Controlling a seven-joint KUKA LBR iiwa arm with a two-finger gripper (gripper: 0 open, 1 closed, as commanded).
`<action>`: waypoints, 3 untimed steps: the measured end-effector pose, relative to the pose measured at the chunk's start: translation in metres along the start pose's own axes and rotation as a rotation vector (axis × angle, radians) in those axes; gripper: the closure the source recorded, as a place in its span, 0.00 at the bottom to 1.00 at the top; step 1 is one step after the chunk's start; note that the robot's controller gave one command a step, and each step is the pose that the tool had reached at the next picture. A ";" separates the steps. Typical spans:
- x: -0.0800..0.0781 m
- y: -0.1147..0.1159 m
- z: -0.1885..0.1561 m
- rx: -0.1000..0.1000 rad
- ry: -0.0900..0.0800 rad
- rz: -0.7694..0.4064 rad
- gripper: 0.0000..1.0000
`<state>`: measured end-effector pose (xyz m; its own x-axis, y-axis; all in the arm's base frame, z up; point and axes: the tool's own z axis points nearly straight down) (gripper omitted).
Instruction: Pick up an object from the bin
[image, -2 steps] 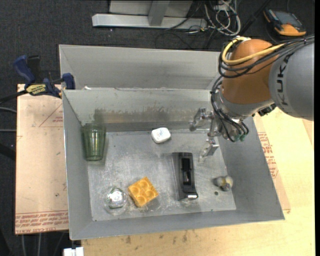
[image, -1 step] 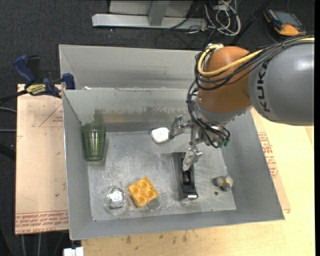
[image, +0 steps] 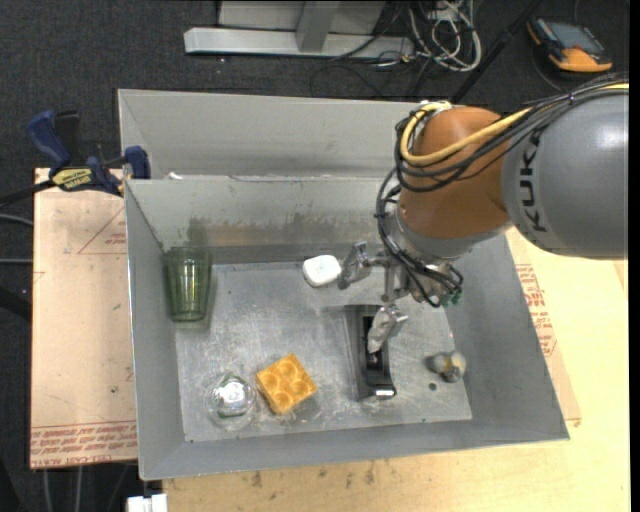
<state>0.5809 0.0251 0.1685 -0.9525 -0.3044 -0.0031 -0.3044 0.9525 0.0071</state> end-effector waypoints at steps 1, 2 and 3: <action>-0.006 -0.026 0.043 0.012 -0.006 0.026 0.00; 0.047 -0.039 0.052 0.003 -0.002 0.021 0.00; 0.064 -0.052 0.056 0.010 -0.011 0.011 0.00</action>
Offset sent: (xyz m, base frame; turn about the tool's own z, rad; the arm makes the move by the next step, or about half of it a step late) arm -0.0824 -0.0937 -0.0404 0.0307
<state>0.5361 -0.0435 0.1124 -0.9558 -0.2936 -0.0144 -0.2936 0.9559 -0.0032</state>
